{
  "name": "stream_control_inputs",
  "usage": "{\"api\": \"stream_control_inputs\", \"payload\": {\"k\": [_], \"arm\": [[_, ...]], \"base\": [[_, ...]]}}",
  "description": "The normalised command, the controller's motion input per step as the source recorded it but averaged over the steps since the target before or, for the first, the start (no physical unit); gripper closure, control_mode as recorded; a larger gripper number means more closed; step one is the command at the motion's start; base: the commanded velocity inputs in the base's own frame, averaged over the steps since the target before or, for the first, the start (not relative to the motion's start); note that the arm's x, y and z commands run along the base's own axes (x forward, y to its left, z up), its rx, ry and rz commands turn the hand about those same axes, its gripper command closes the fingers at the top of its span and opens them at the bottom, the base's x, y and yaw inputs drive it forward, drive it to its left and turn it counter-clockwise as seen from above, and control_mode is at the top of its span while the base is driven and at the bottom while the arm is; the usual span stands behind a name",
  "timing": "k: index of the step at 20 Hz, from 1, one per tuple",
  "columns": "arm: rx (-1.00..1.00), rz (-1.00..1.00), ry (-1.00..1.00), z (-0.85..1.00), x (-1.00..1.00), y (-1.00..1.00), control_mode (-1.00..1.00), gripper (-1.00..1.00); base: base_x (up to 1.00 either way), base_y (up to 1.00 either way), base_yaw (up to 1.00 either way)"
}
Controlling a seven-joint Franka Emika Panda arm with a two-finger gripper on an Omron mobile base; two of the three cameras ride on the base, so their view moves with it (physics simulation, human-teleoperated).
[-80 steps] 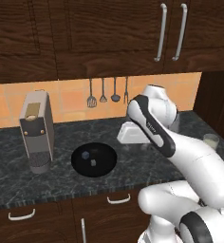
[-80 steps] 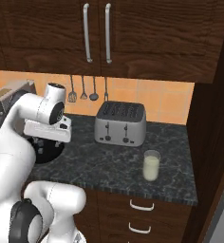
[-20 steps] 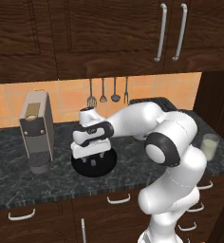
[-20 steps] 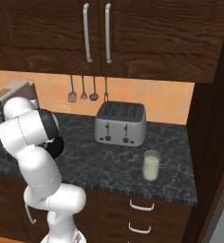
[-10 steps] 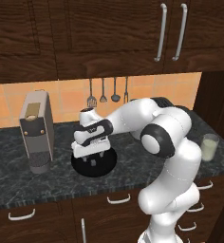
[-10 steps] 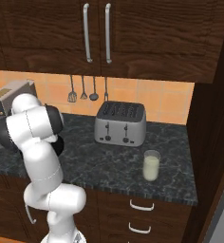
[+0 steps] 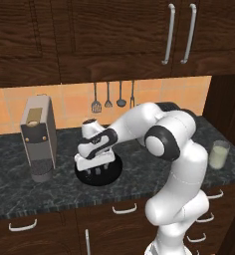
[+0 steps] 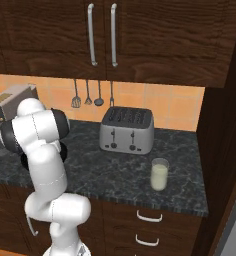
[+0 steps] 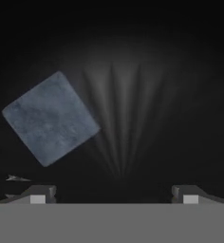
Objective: Grab a lemon wedge from the fridge and one ice cube from the ice bowl, and put them in the glass of lemonade.
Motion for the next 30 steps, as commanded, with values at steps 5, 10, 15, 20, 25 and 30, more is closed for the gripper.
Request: {"api": "stream_control_inputs", "payload": {"k": [5,10,15,20,25,30], "arm": [[-0.03,0.0,0.0,-0.32,0.0,0.0,-1.0,-1.0],[-0.02,0.0,0.0,-0.23,0.0,0.0,-1.0,-1.0],[0.0,0.0,0.0,-0.16,0.0,0.0,-1.0,-1.0],[0.0,0.0,-0.06,0.0,-0.35,0.0,-1.0,-1.0],[0.0,0.0,-0.02,-0.01,-0.04,-0.01,-1.0,-1.0],[0.01,0.0,0.0,-0.03,-0.15,-0.06,-1.0,-1.0]], "base": [[0.0,0.0,0.0],[0.0,0.0,0.0],[0.0,0.0,0.0],[0.0,0.0,0.0],[0.0,0.0,0.0],[0.0,0.0,0.0]]}}
